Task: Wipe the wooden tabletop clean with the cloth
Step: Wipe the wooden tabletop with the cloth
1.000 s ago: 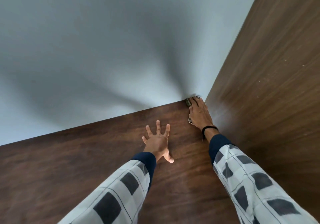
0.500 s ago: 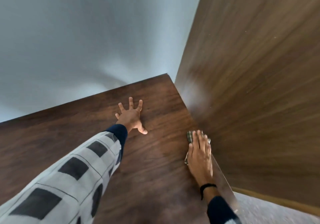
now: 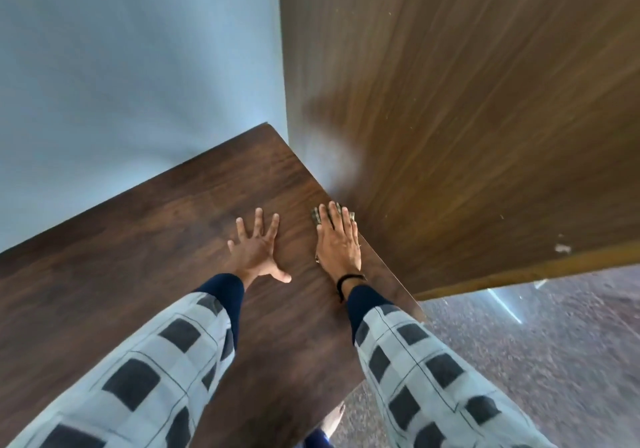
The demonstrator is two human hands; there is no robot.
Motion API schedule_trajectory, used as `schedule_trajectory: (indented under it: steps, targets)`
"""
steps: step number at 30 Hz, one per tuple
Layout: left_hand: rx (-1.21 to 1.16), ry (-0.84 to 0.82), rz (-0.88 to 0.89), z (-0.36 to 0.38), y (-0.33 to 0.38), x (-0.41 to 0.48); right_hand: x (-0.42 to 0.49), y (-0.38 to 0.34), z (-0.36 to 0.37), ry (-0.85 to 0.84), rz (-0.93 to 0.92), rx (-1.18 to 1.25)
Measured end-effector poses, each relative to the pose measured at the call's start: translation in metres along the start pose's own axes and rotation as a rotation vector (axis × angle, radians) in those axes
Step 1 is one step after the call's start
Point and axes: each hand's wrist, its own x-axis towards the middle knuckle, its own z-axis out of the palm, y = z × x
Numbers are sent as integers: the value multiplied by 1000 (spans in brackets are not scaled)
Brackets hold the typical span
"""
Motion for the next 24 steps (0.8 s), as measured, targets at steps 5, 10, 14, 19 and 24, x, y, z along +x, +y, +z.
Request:
schedule_trajectory:
  steps: [5,10,14,19,24]
  targets:
    - [10,-16,-15,-5,3,1,-67,50,-7,41,78,8]
    - [28,-51,-33,-4,6,4,-134,91,-17,92,234,-9]
    - [49,-73,-55,-5,12,4,-163,98,-22,116,337,-14]
    - [24,-69,-60,-6,11,2,-206,69,-6,215,535,85]
    - [23,-75,-86,-6,14,2,-257,45,12,156,385,67]
